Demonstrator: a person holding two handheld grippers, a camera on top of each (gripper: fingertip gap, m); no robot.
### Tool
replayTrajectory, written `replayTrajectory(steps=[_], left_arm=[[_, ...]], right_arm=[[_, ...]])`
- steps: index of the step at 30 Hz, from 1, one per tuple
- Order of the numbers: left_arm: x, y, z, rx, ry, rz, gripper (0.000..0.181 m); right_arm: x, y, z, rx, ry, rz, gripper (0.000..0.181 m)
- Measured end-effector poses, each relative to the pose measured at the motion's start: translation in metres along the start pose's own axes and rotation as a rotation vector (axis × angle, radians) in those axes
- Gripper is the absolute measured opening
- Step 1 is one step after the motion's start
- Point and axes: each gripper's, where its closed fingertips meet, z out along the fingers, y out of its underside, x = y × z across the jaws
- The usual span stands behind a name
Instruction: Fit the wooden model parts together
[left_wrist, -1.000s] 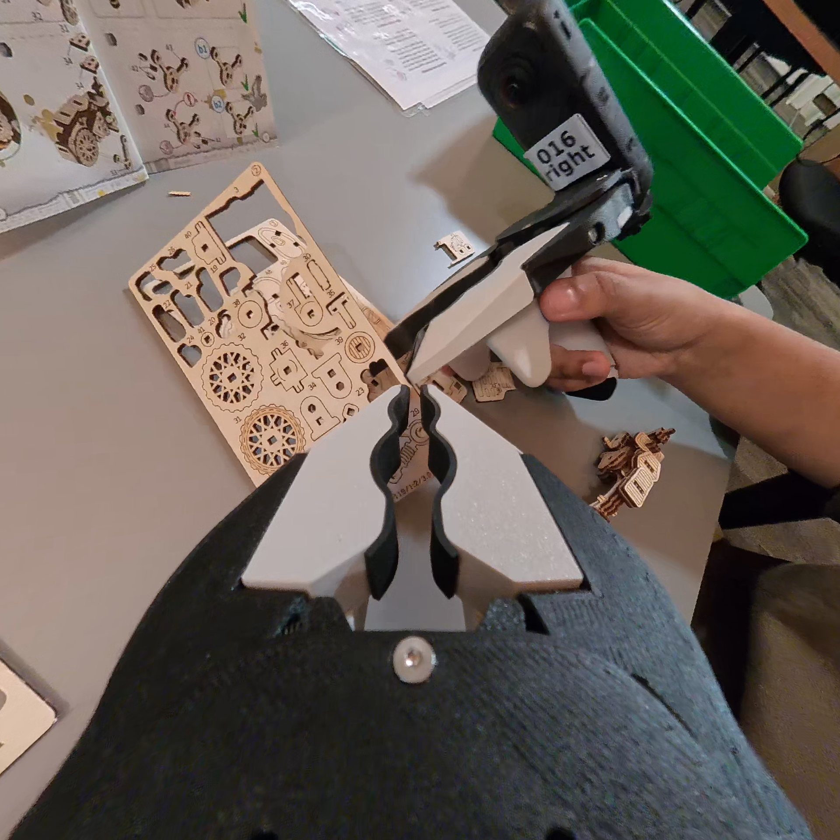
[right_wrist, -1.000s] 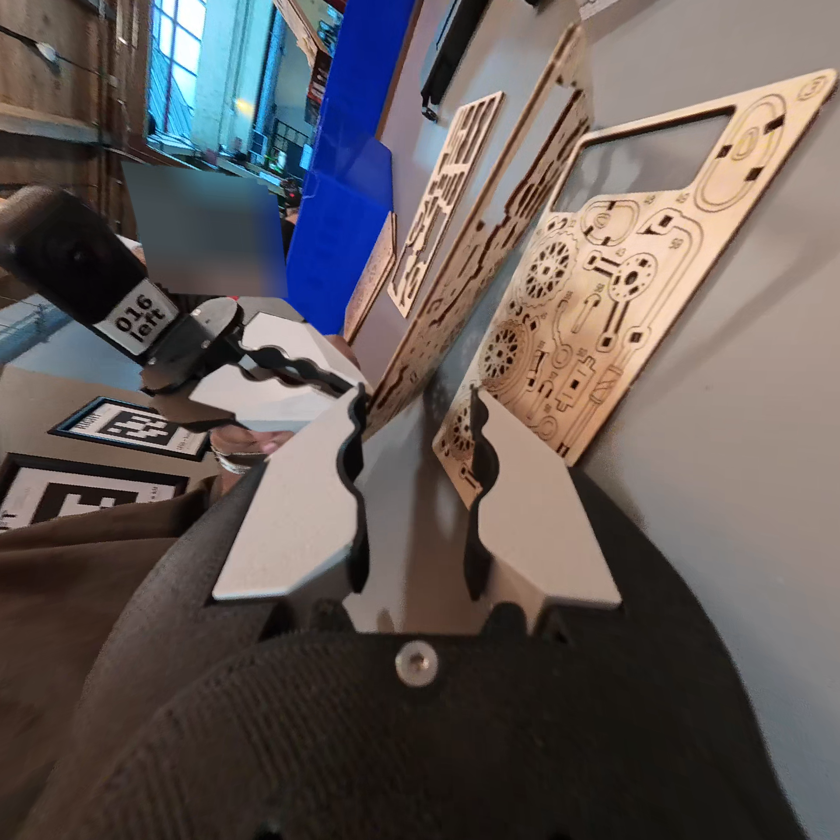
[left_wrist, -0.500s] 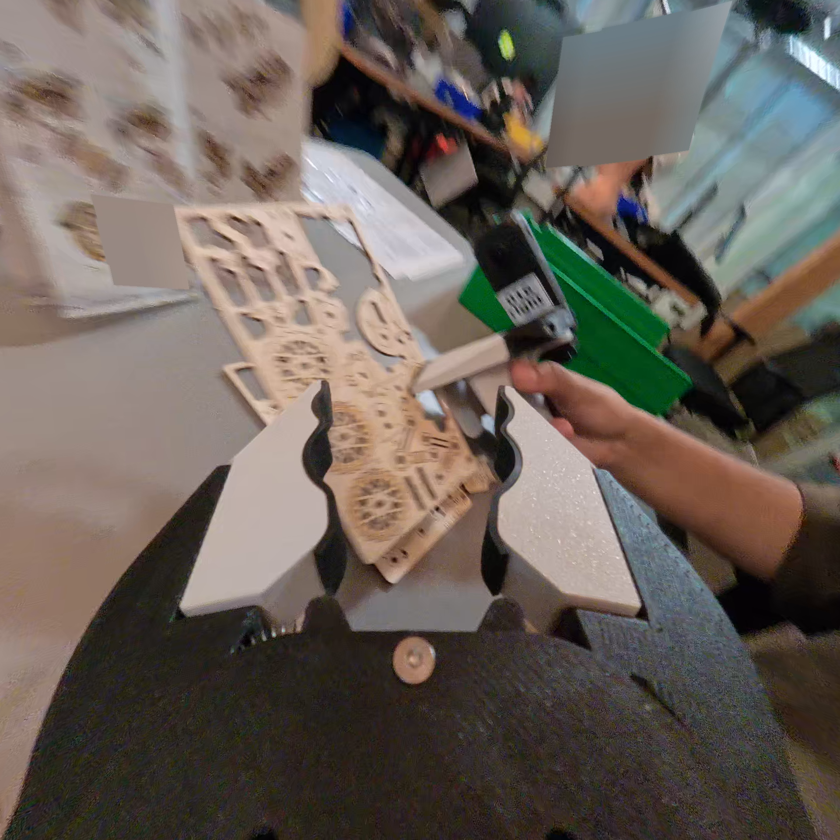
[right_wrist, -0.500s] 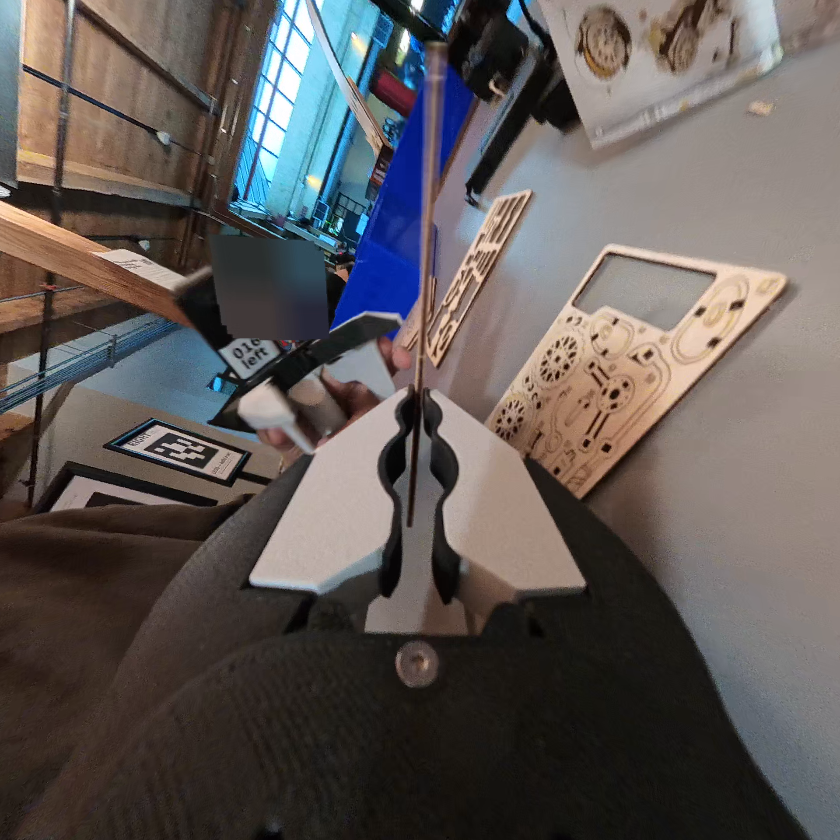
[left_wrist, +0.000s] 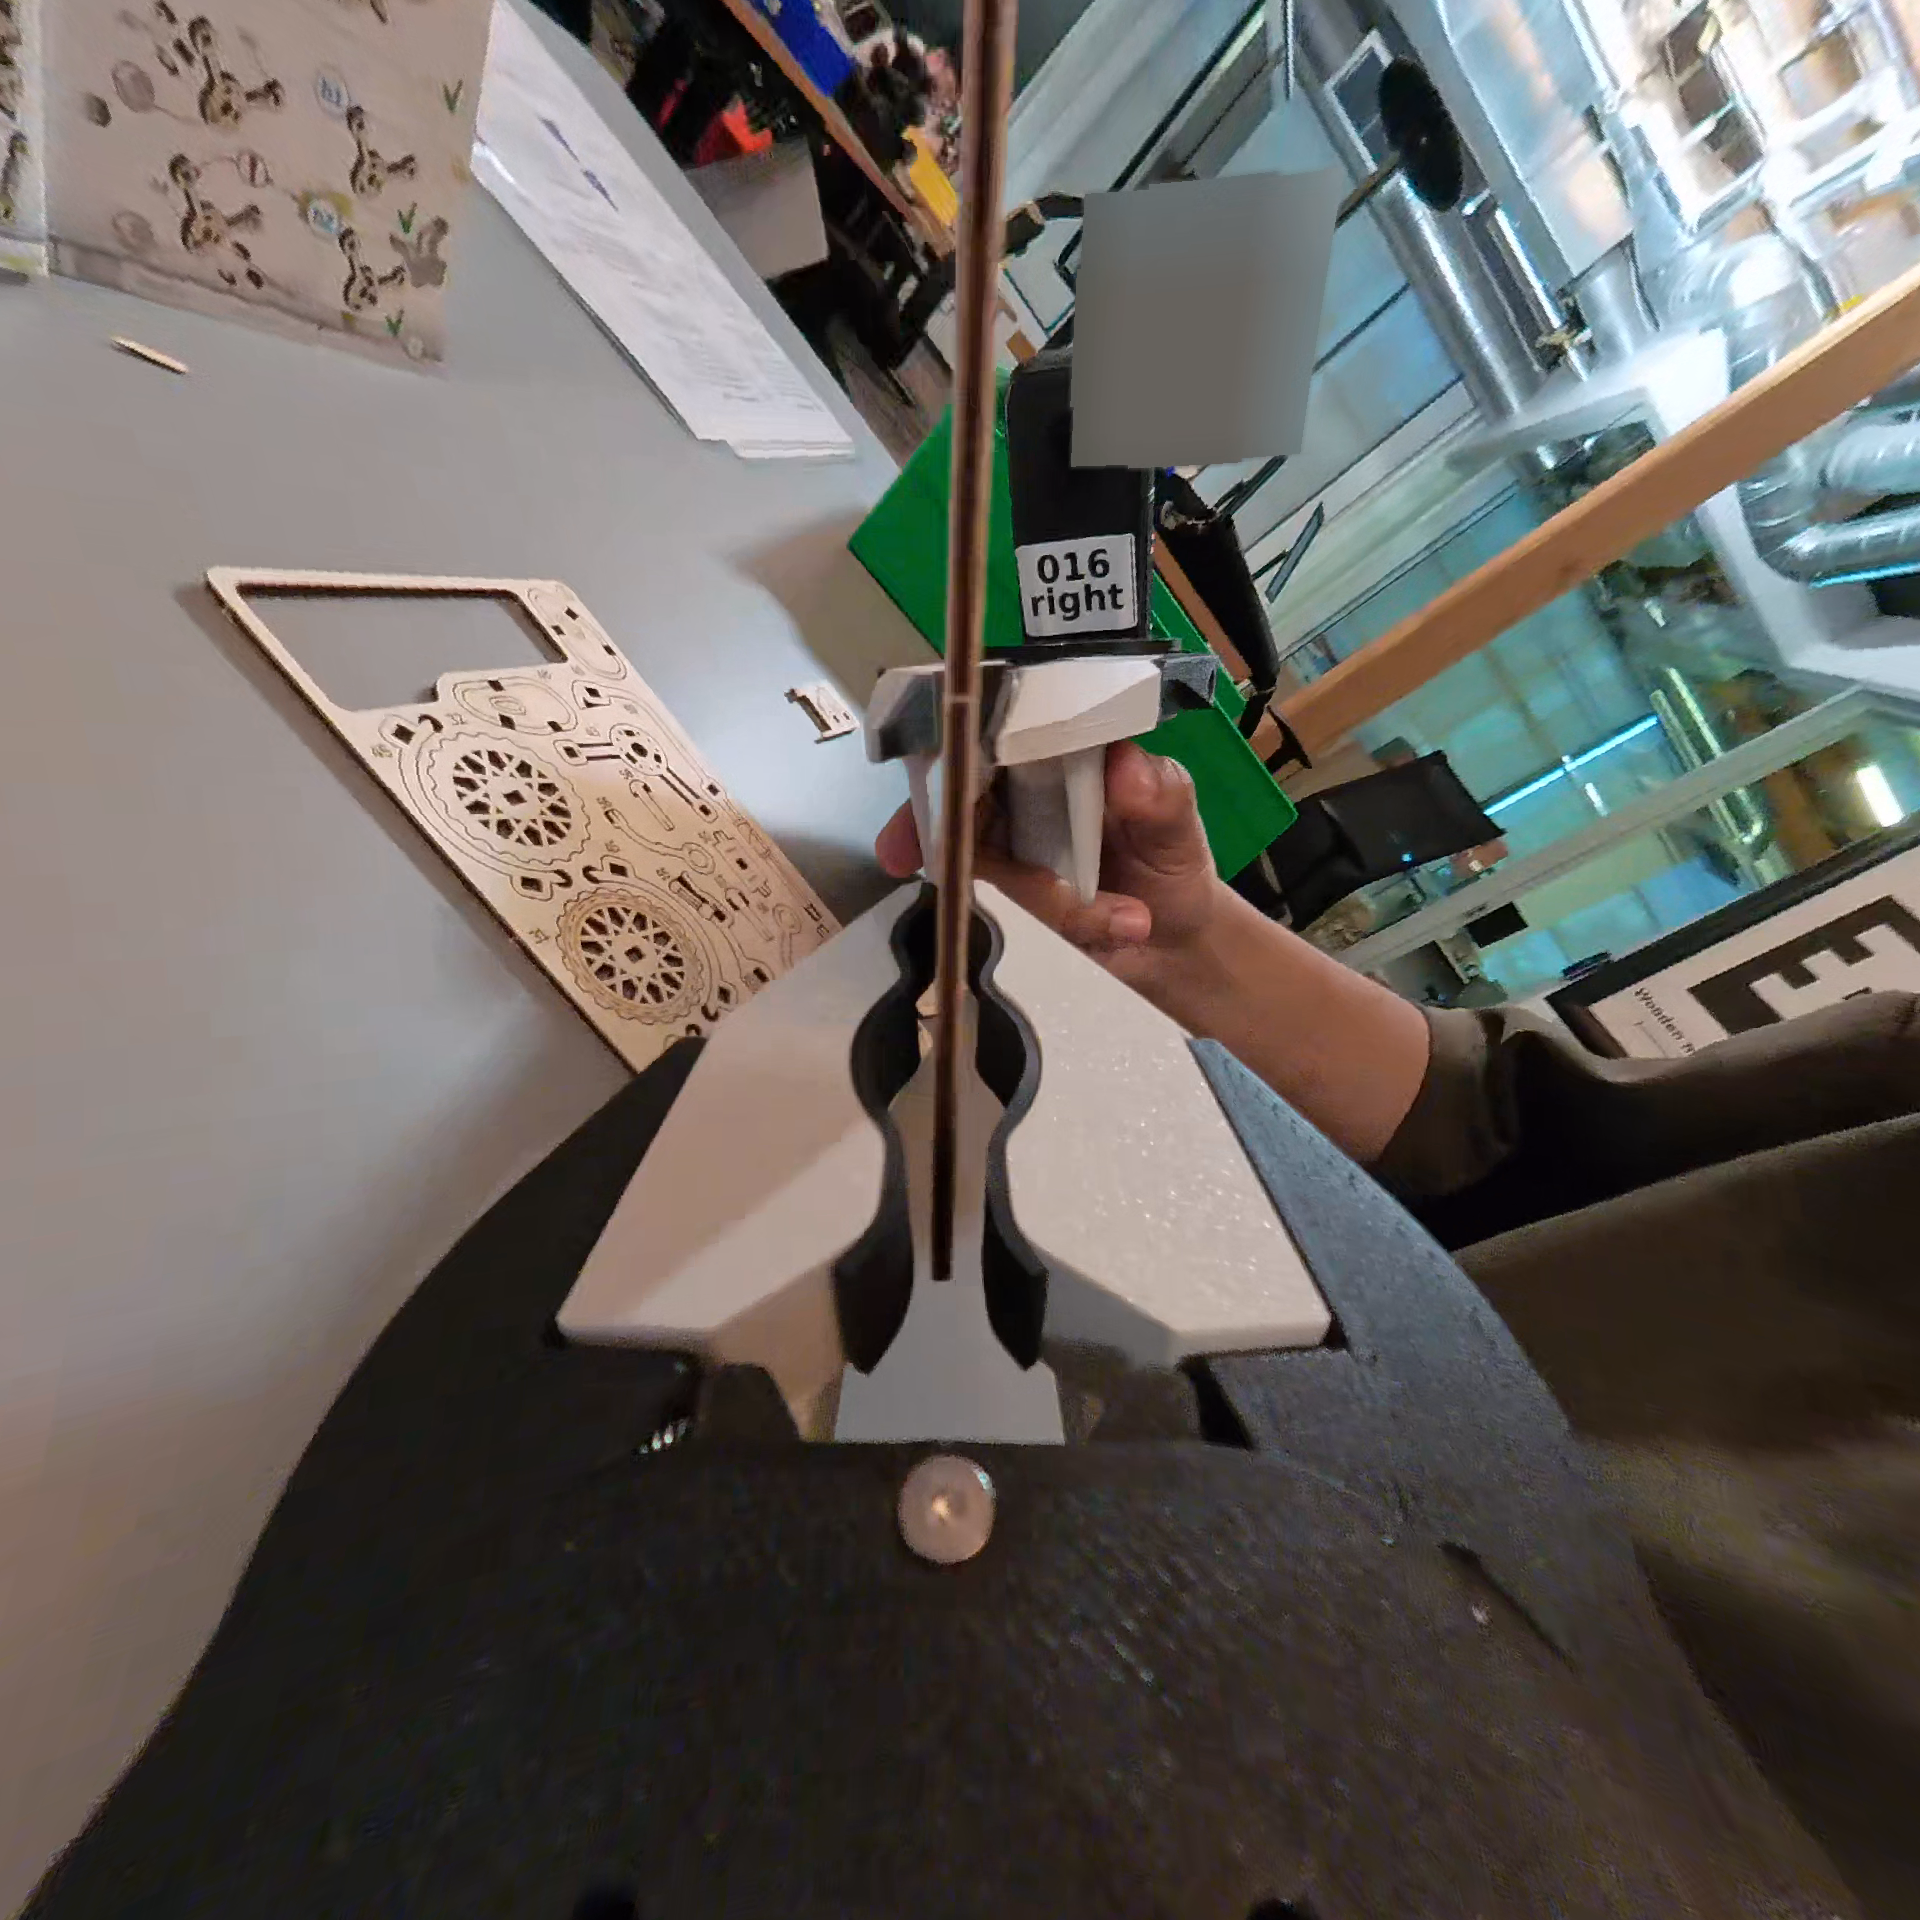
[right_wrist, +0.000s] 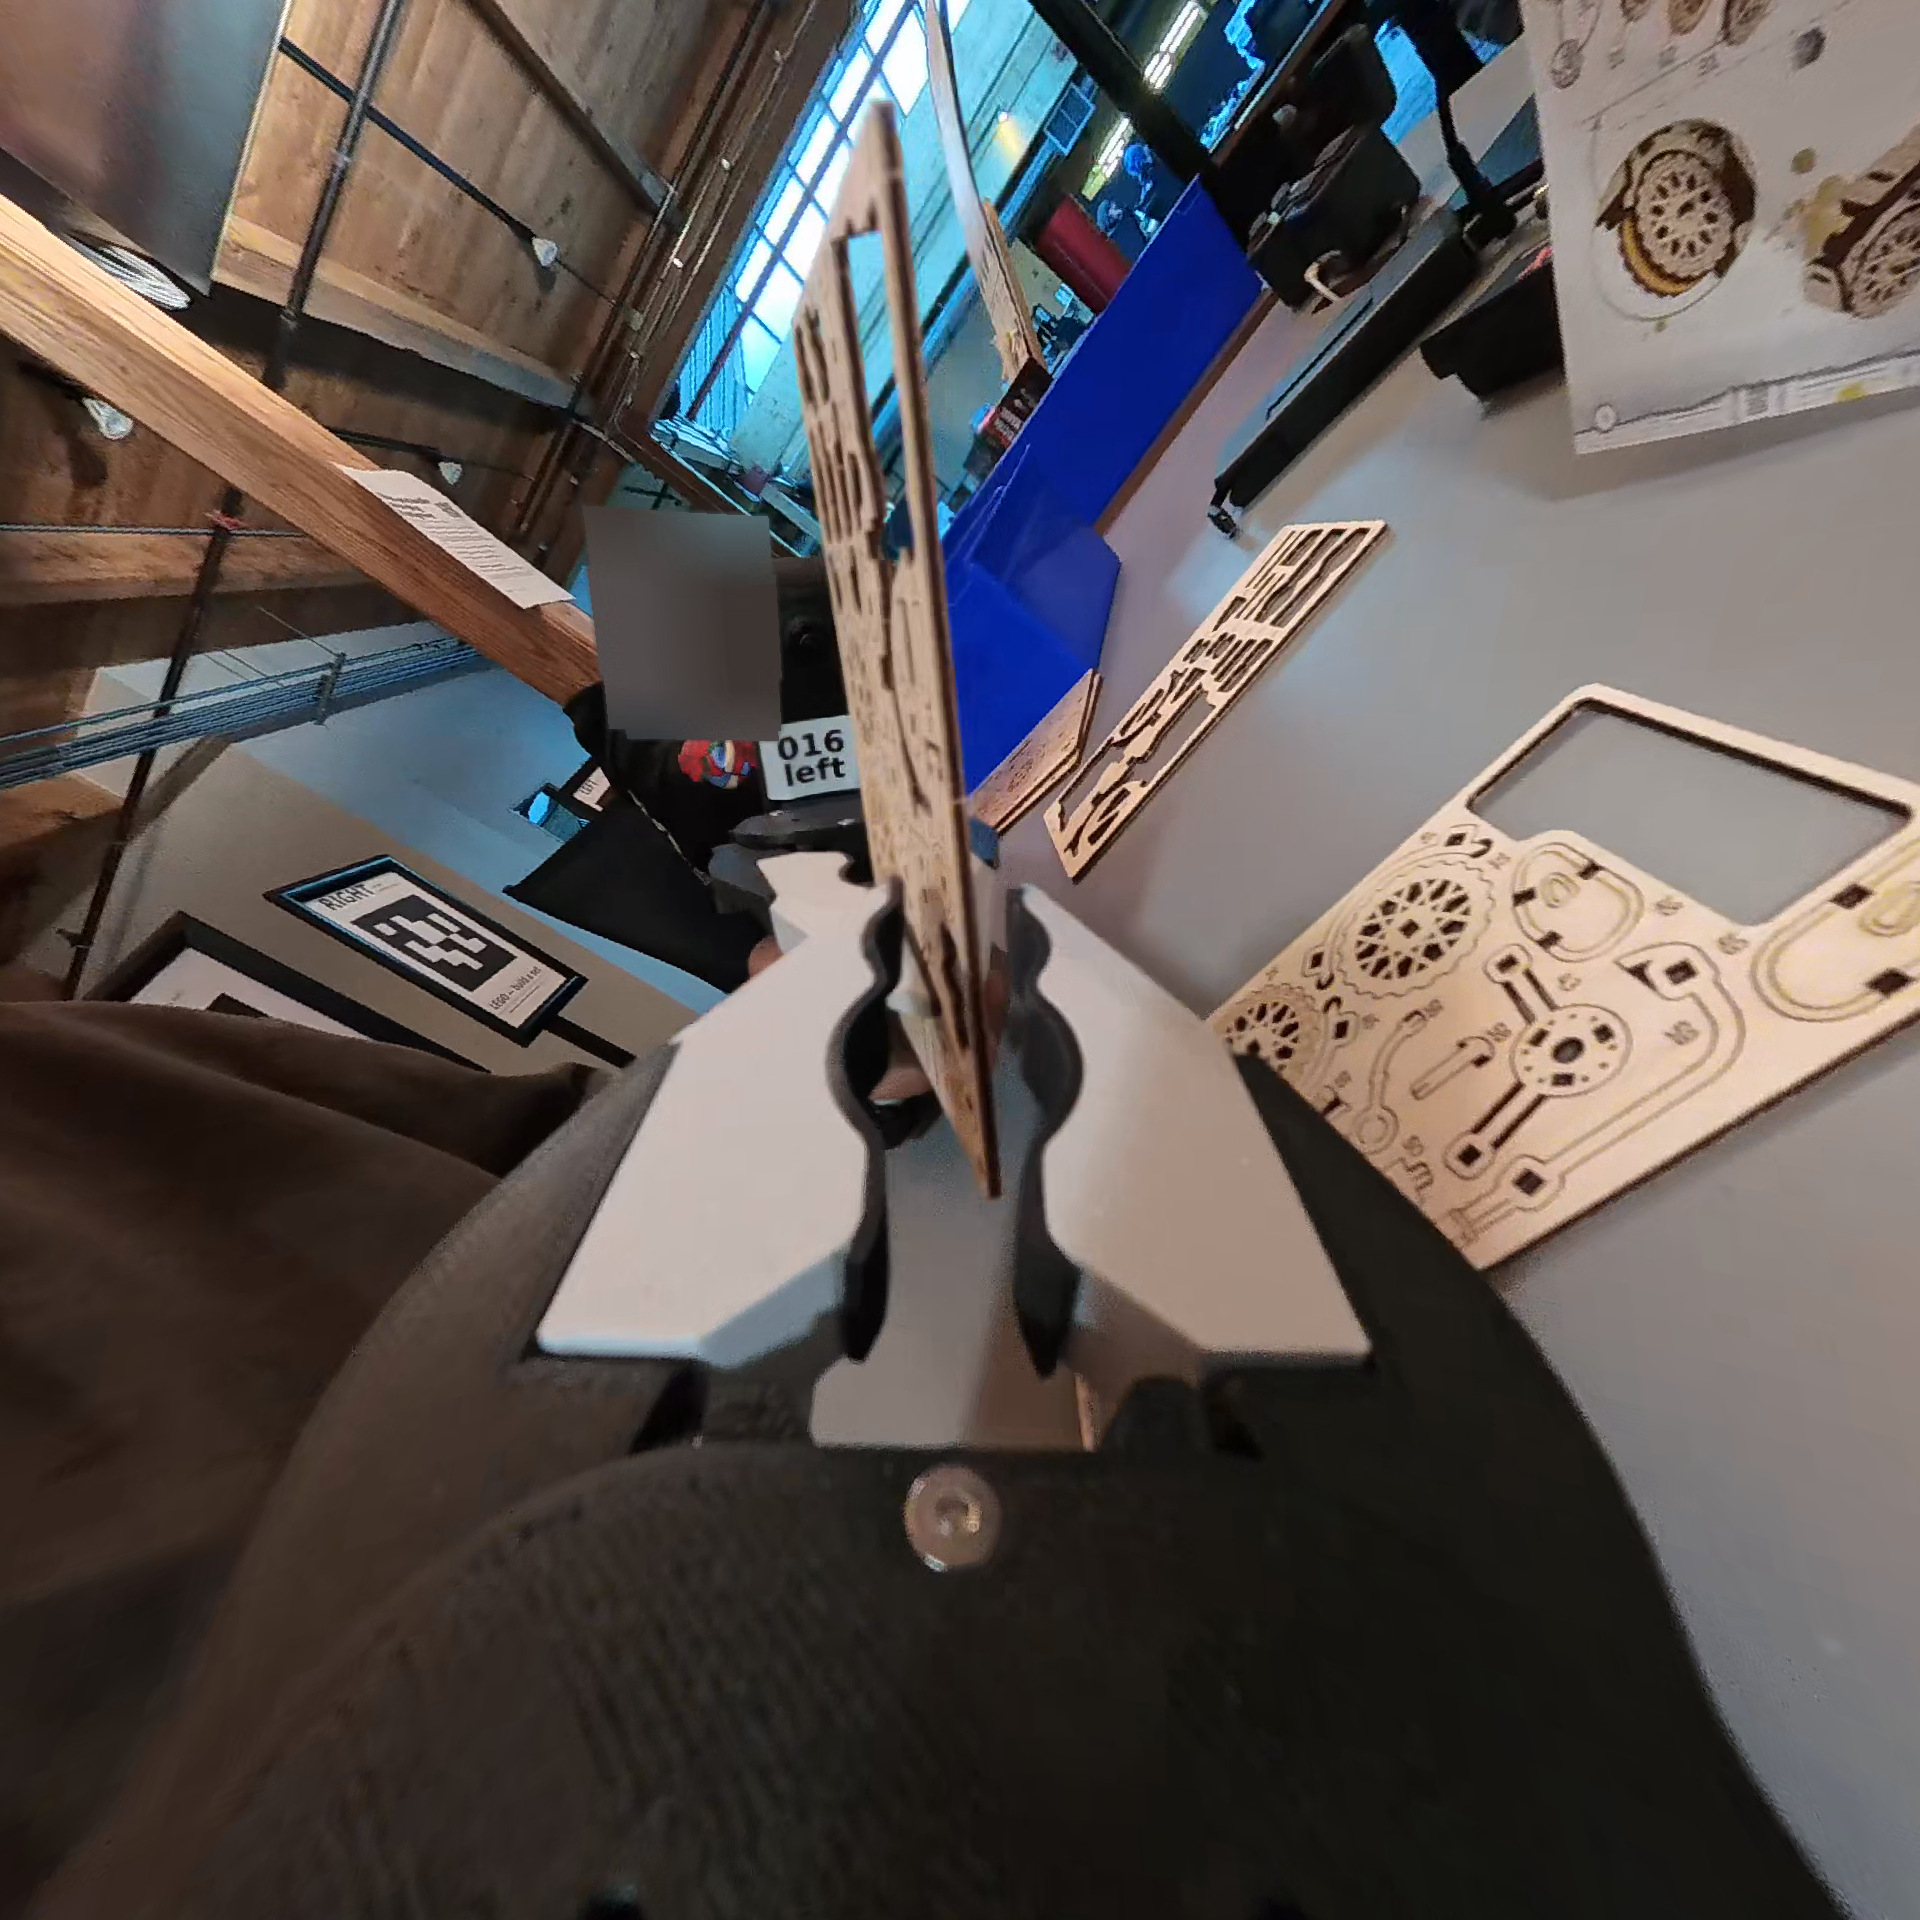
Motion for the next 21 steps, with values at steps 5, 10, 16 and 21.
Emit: replayTrajectory(steps=[5,10,16,21], left_arm=[[0.0,-0.015,-0.01,0.082,0.009,0.032,0.0],[0.006,-0.028,-0.018,0.16,0.062,0.01,0.0],[0.005,-0.02,-0.012,0.124,0.038,0.044,0.0],[-0.001,-0.007,-0.008,0.04,0.002,0.075,0.014]], right_arm=[[0.001,-0.001,-0.003,-0.002,-0.005,0.015,0.038],[-0.001,0.014,0.003,-0.095,0.015,-0.054,0.032],[-0.007,0.023,0.006,-0.135,0.014,-0.13,0.004],[-0.011,0.017,0.003,-0.1,-0.026,-0.11,0.0]])
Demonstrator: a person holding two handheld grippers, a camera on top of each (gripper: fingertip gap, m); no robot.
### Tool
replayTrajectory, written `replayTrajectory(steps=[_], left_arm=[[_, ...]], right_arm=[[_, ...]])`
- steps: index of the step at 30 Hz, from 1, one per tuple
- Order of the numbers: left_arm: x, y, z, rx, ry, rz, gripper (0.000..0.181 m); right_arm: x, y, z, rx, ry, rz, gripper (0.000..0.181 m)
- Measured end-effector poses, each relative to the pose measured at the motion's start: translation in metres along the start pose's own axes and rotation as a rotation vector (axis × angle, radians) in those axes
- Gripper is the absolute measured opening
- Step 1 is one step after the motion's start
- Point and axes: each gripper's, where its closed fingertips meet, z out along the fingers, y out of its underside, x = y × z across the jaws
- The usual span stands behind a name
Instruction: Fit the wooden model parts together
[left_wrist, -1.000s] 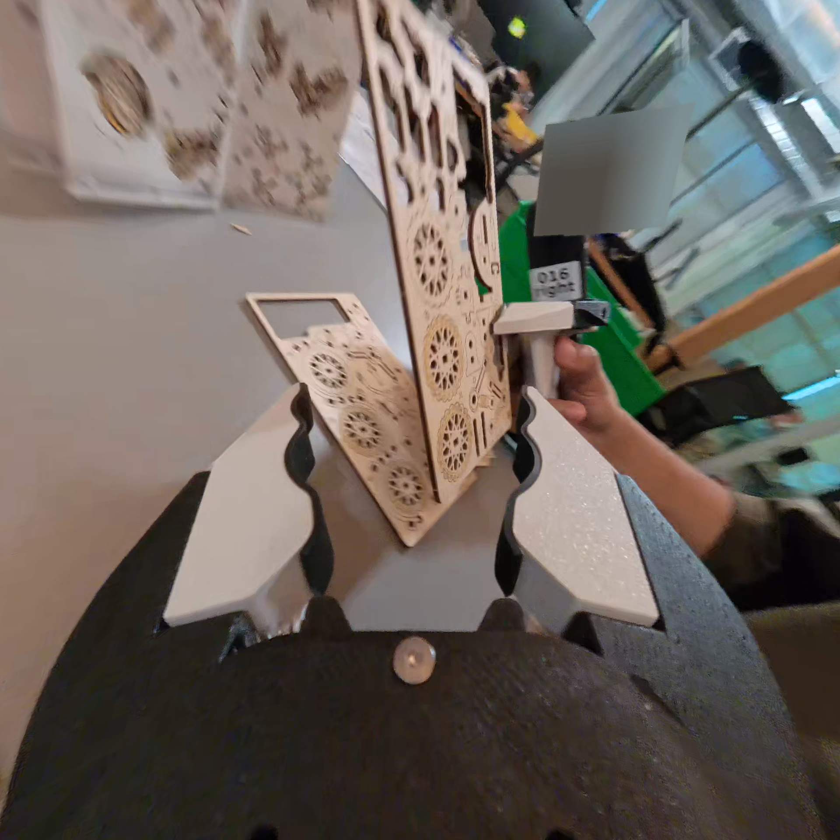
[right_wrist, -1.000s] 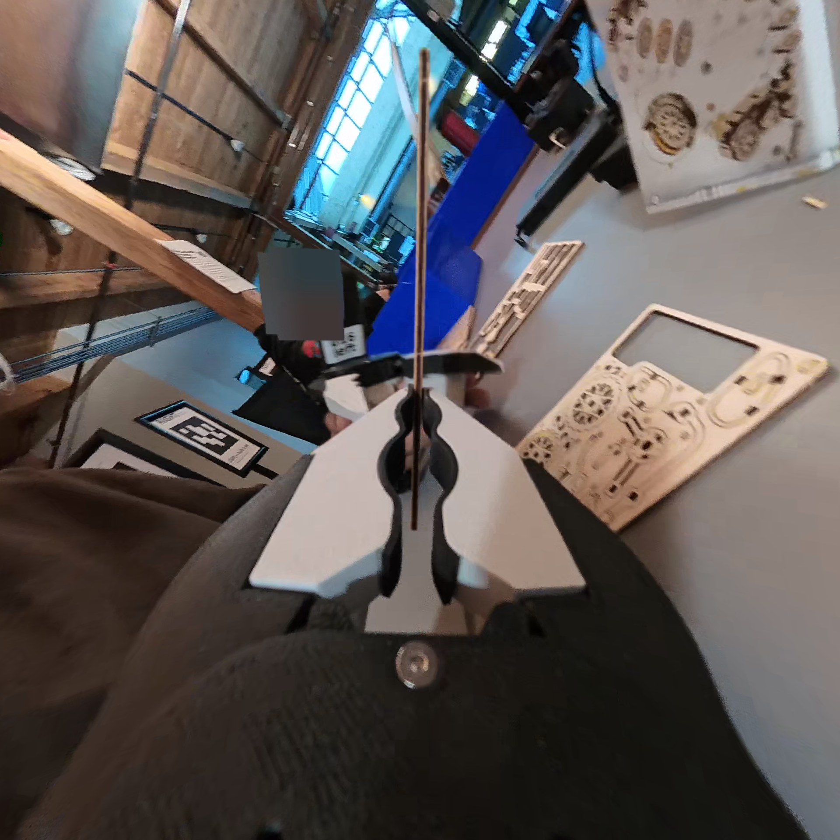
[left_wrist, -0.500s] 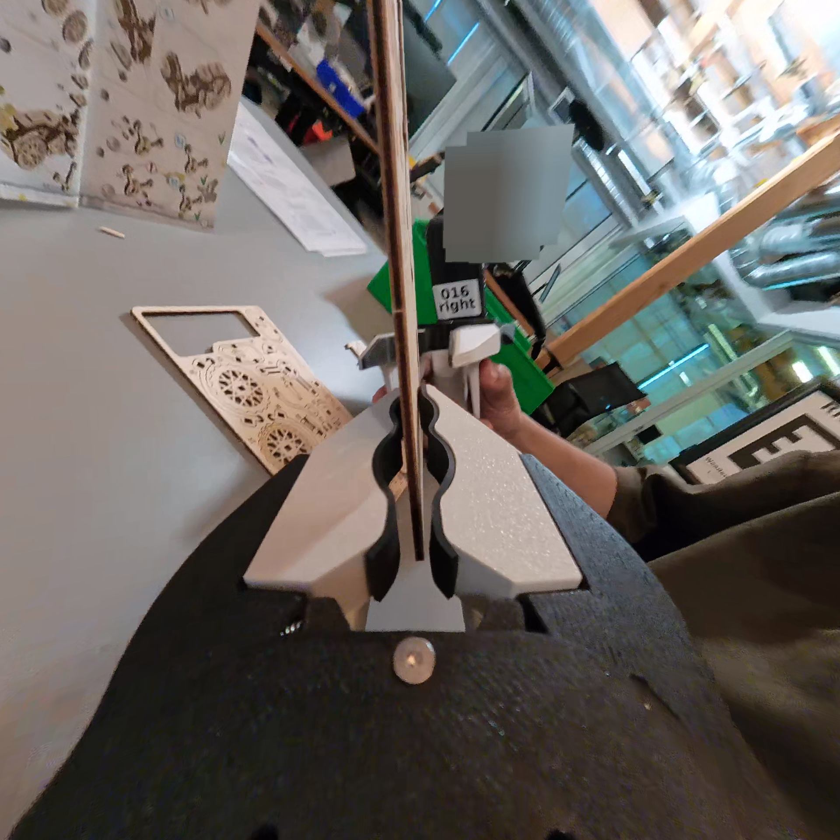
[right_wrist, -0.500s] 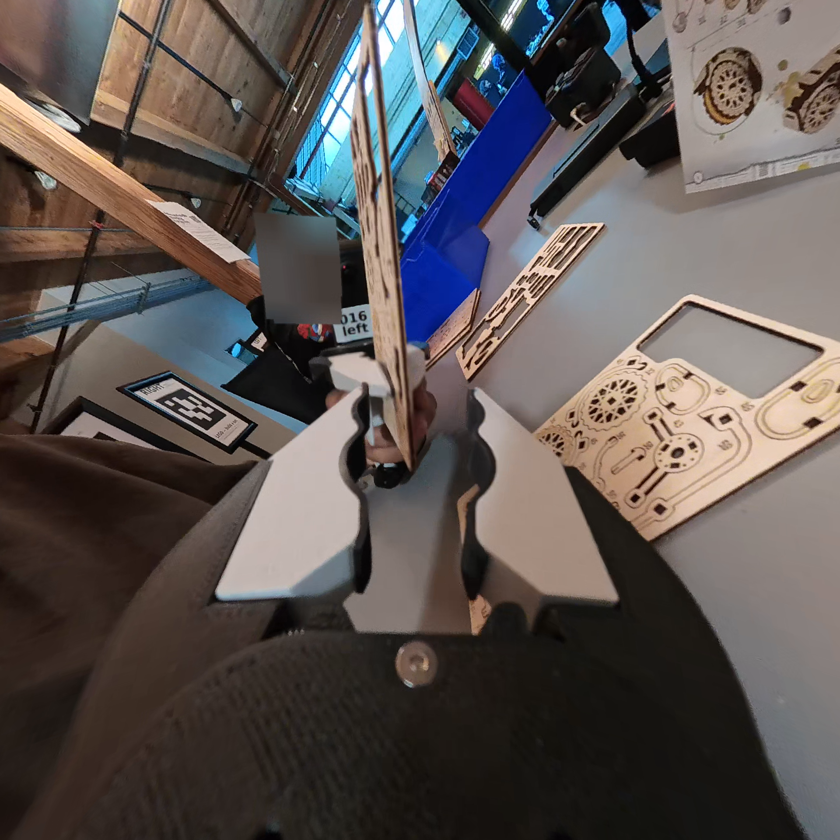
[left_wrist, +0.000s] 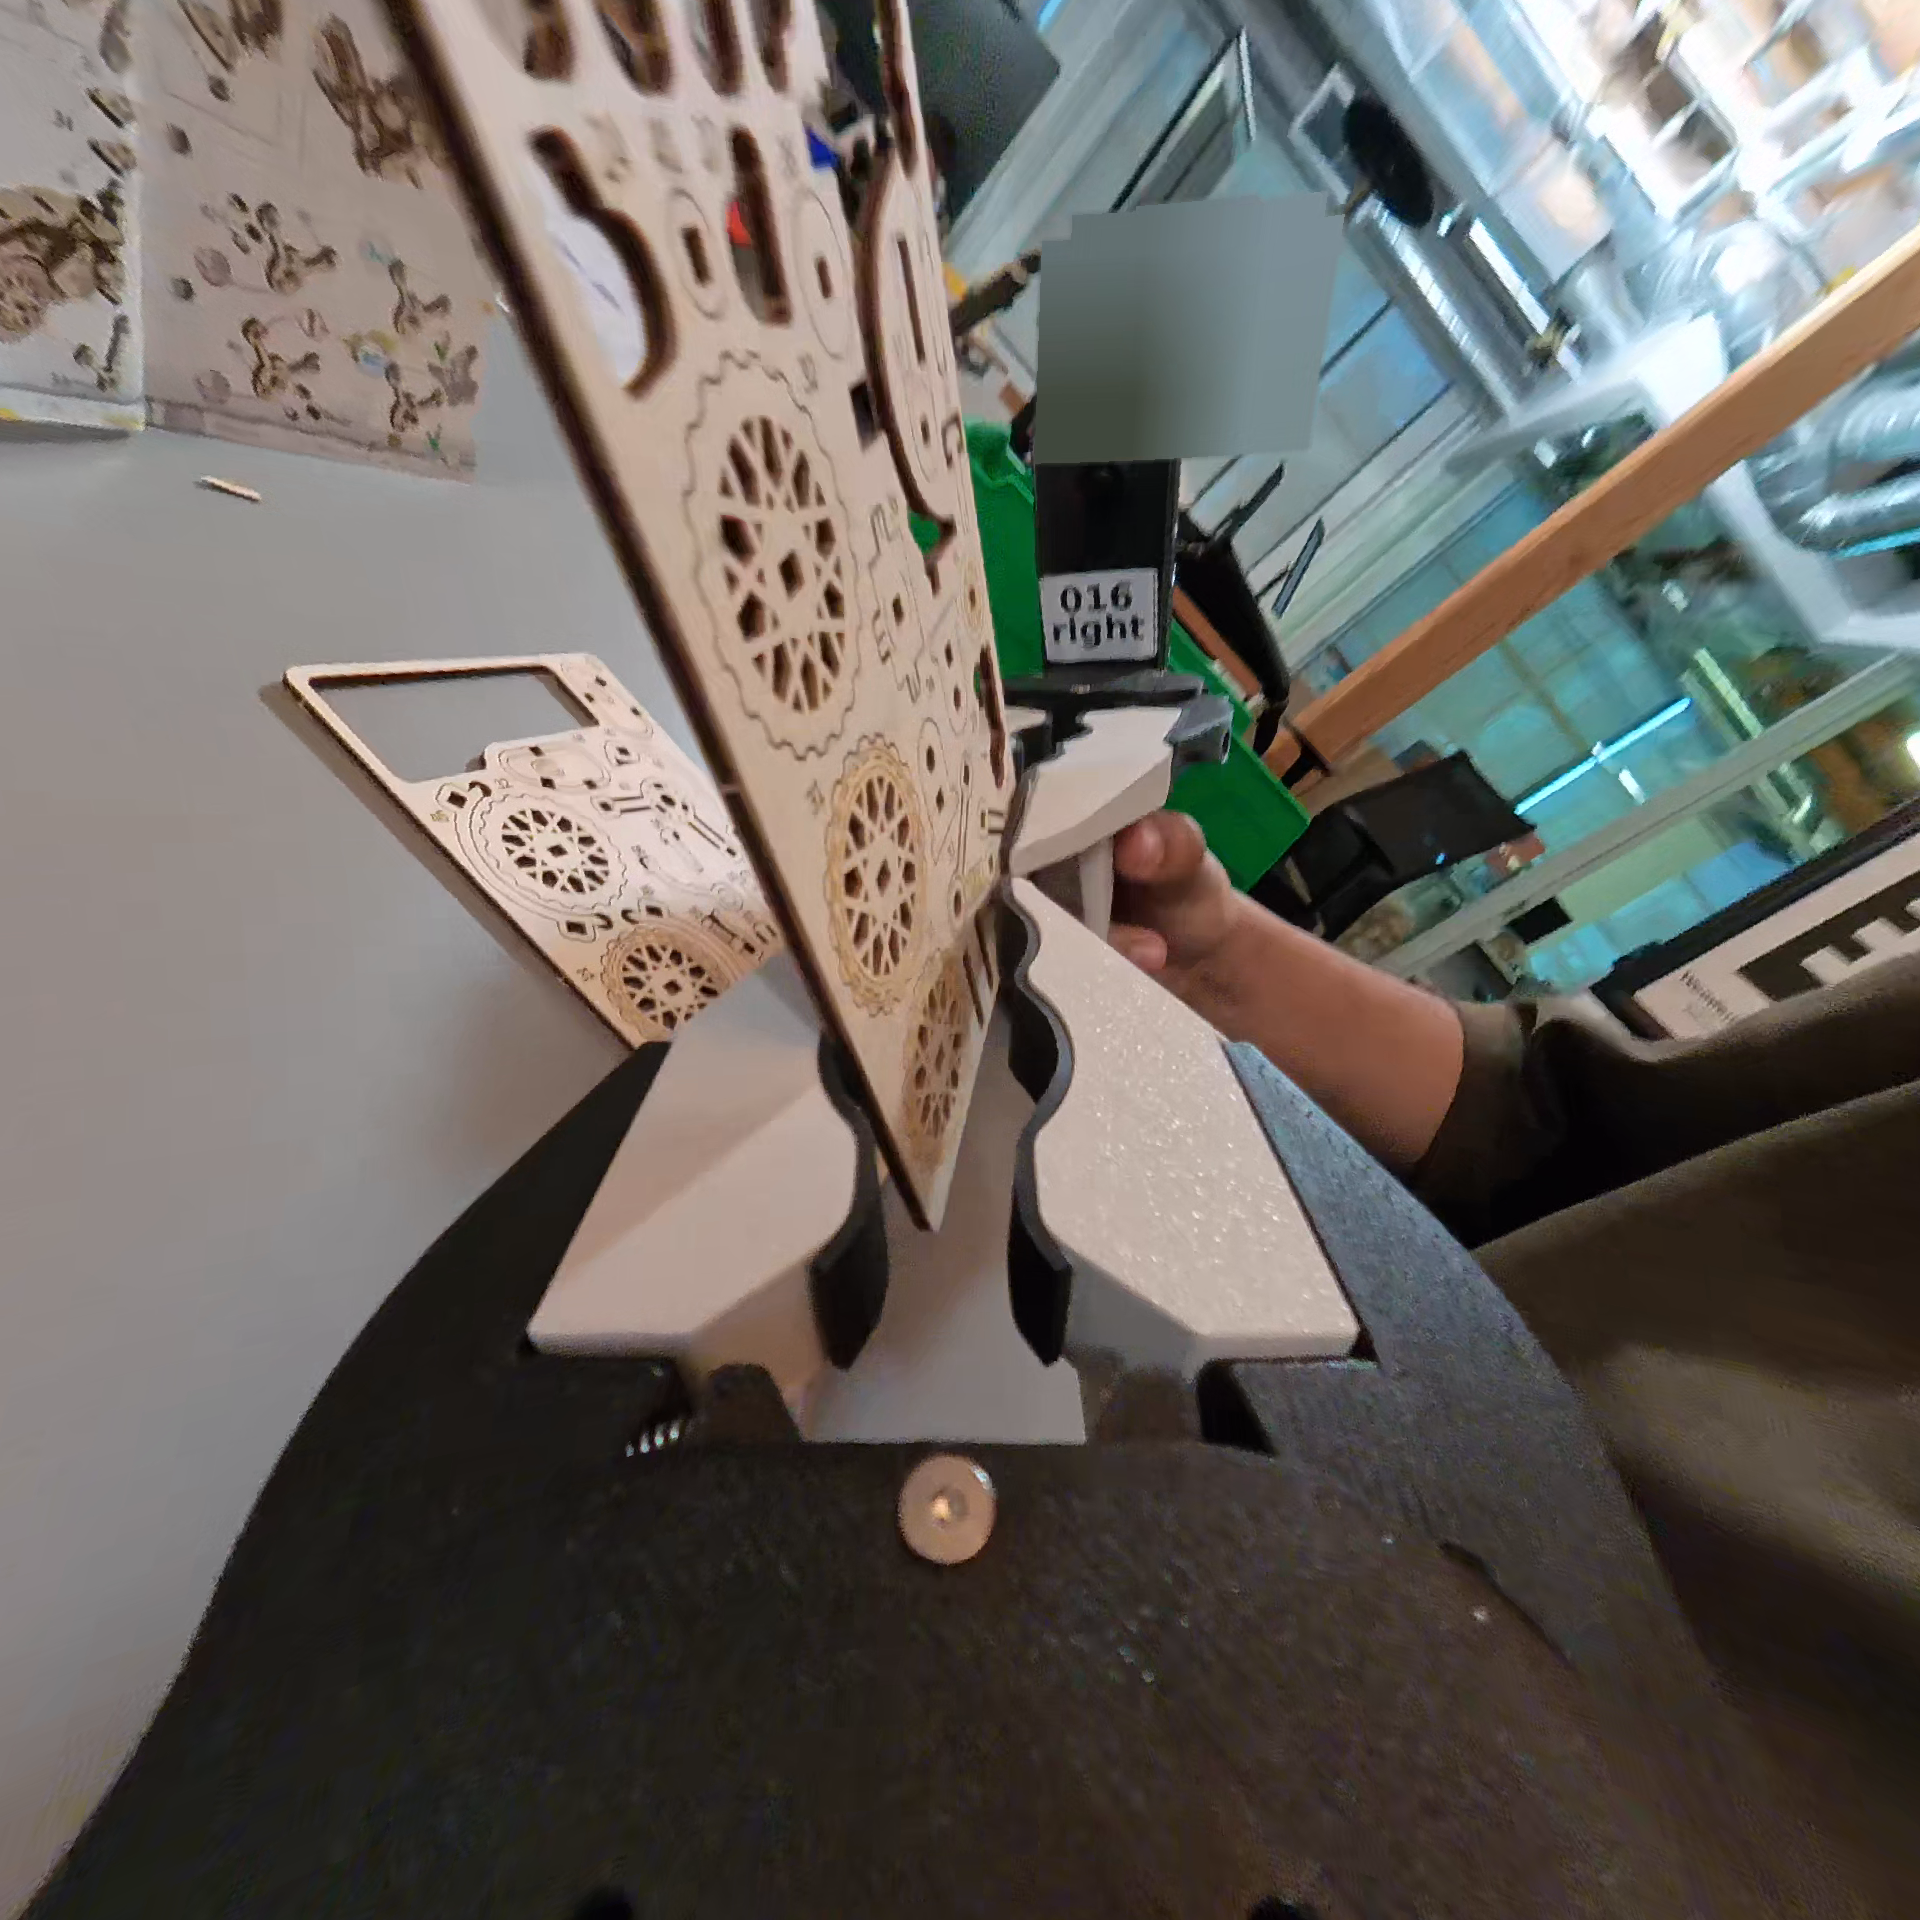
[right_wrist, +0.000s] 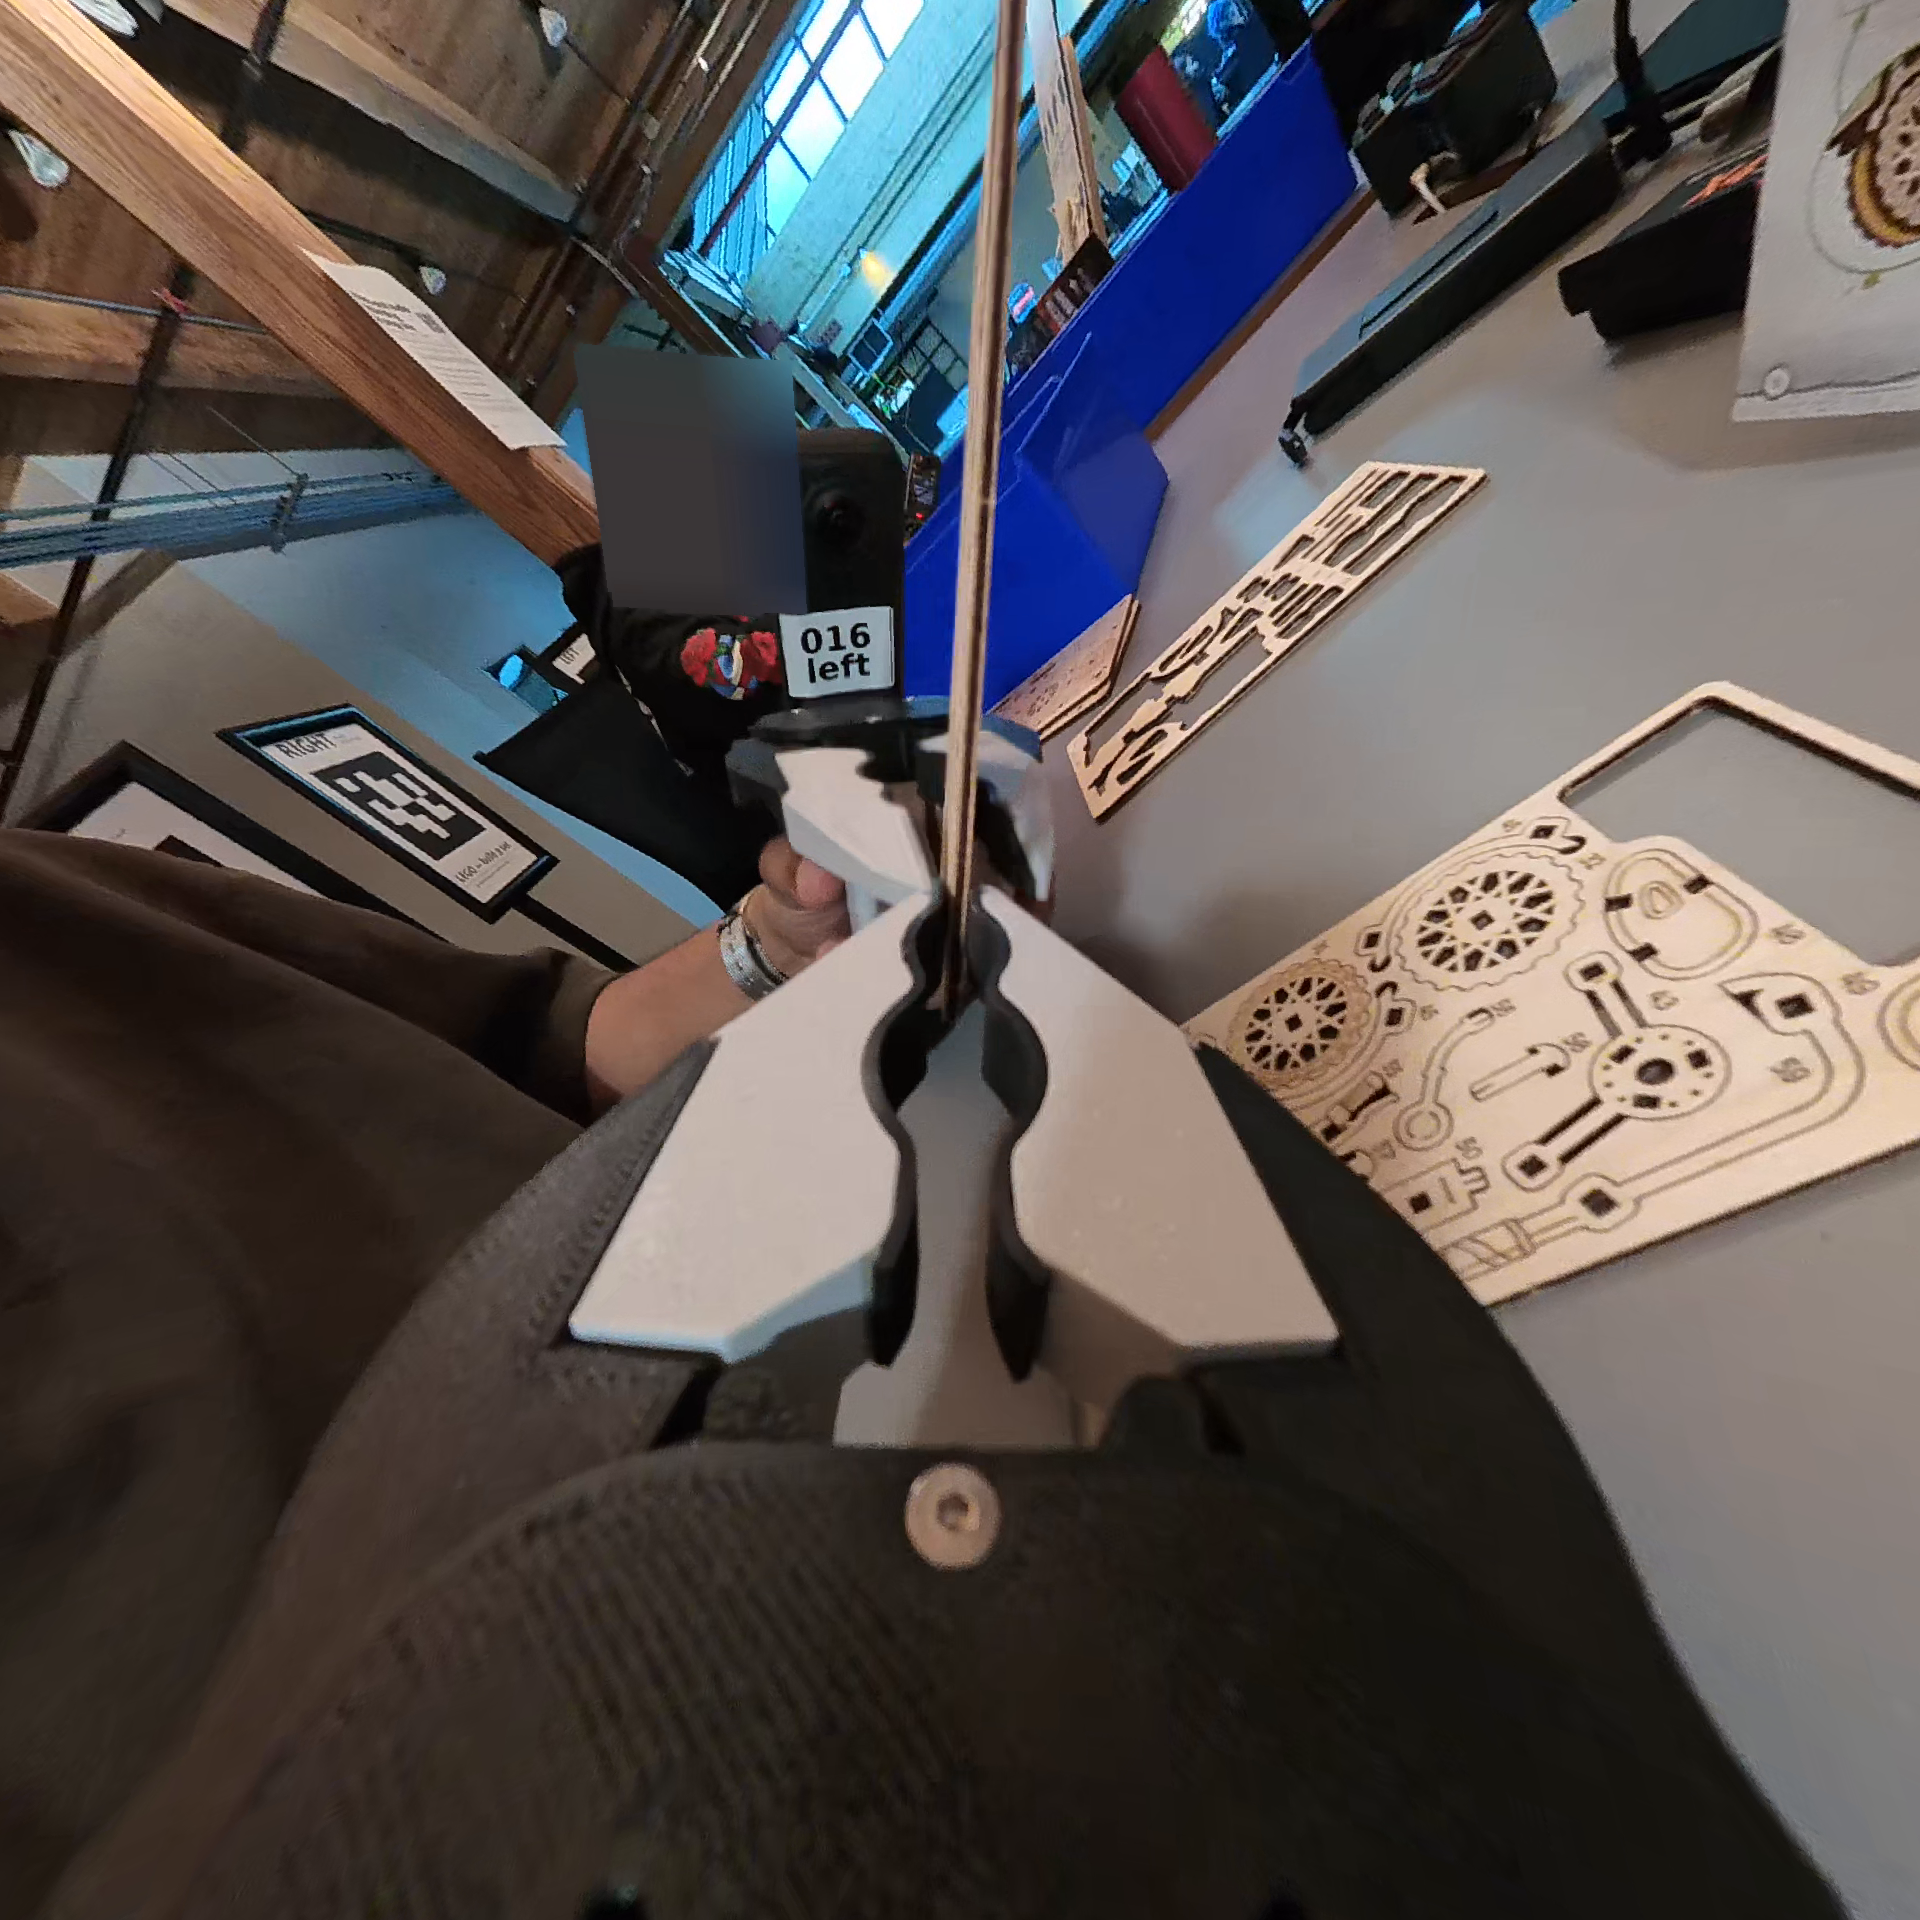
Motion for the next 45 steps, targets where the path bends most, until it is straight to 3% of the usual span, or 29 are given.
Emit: replayTrajectory(steps=[4,10,14,19,30,38,45], left_arm=[[0.008,0.0,0.001,-0.005,0.027,0.026,0.001],[0.008,-0.003,0.0,0.02,0.031,0.024,0.0],[0.009,-0.007,-0.002,0.04,0.039,0.014,0.0],[0.007,-0.003,0.0,0.022,0.026,0.018,0.0],[0.0,0.0,0.001,-0.013,-0.054,0.087,0.001],[0.004,-0.002,0.002,0.011,-0.016,0.033,0.0],[0.01,-0.003,0.002,0.022,0.033,0.007,0.0]], right_arm=[[0.001,-0.002,-0.001,0.009,-0.013,0.025,0.003],[0.006,-0.016,-0.01,0.108,-0.009,0.066,0.021],[0.008,-0.021,-0.014,0.141,-0.023,0.102,0.016],[0.005,-0.008,-0.004,0.056,0.011,0.031,0.004],[0.013,-0.004,-0.003,0.03,0.093,-0.004,0.005],[0.003,-0.01,-0.006,0.059,0.008,-0.002,0.013],[-0.001,-0.011,-0.008,0.067,-0.03,0.015,0.001]])
